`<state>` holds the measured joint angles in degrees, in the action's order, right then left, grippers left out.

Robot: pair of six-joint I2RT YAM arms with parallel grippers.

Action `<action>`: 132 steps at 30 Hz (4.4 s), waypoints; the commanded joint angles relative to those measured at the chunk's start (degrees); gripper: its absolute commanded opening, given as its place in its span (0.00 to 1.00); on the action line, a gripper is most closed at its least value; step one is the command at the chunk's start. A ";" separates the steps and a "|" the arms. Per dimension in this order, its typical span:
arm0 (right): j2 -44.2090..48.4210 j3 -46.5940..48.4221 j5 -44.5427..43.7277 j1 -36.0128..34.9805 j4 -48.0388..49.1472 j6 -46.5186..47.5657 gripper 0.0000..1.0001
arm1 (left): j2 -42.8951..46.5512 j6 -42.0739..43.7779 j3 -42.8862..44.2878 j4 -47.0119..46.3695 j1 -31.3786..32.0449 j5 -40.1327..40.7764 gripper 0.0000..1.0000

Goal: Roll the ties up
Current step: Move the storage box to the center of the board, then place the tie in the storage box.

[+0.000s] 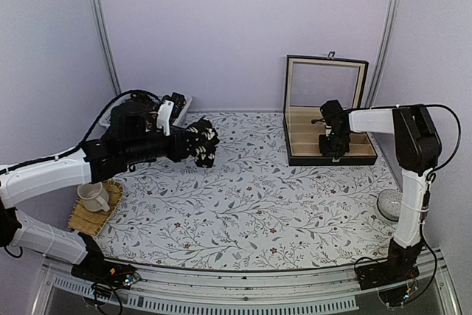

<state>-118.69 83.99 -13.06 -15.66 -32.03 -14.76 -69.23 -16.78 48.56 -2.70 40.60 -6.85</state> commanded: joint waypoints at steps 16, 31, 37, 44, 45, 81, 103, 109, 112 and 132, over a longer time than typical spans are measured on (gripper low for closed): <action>5.34 -12.09 8.84 -31.44 -6.12 9.05 0.33 | 4.97 1.03 -0.97 -1.47 -0.53 -0.81 0.00; 27.31 -7.15 7.42 -26.69 -11.07 0.91 0.90 | -5.63 -1.36 3.84 -10.55 7.94 -10.25 0.00; 40.63 -8.18 10.03 -16.98 -8.65 -4.98 1.00 | -13.19 -7.58 4.62 -19.13 11.18 -11.80 0.00; 44.25 -10.74 10.08 -14.11 -7.40 -5.36 1.00 | -23.84 -14.18 5.64 -29.24 14.61 -13.22 0.00; 44.35 -11.34 10.58 -13.99 -7.00 -5.44 1.00 | -24.70 -14.30 6.26 -29.57 15.21 -13.28 0.00; 48.18 -16.31 15.07 -13.70 -2.93 -5.10 1.00 | -42.85 14.91 7.71 -25.88 18.41 3.57 0.00; 36.89 -27.11 39.93 -17.90 10.91 -15.02 0.69 | -48.66 35.86 3.00 -31.87 26.99 21.35 0.01; 28.53 -24.70 43.01 -22.23 14.04 -16.46 0.62 | -48.98 37.59 6.48 -23.82 26.97 20.39 0.01; 25.36 -24.23 42.96 -22.93 15.27 -16.65 0.60 | -49.22 36.96 6.31 -23.11 26.78 19.47 0.01; 17.19 -25.79 42.84 -24.66 17.09 -14.62 0.31 | -49.16 32.31 6.13 -19.88 24.63 15.27 0.26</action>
<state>-96.42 58.65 30.41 -38.87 -15.29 -30.39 -115.48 14.61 56.53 -32.32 65.28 12.80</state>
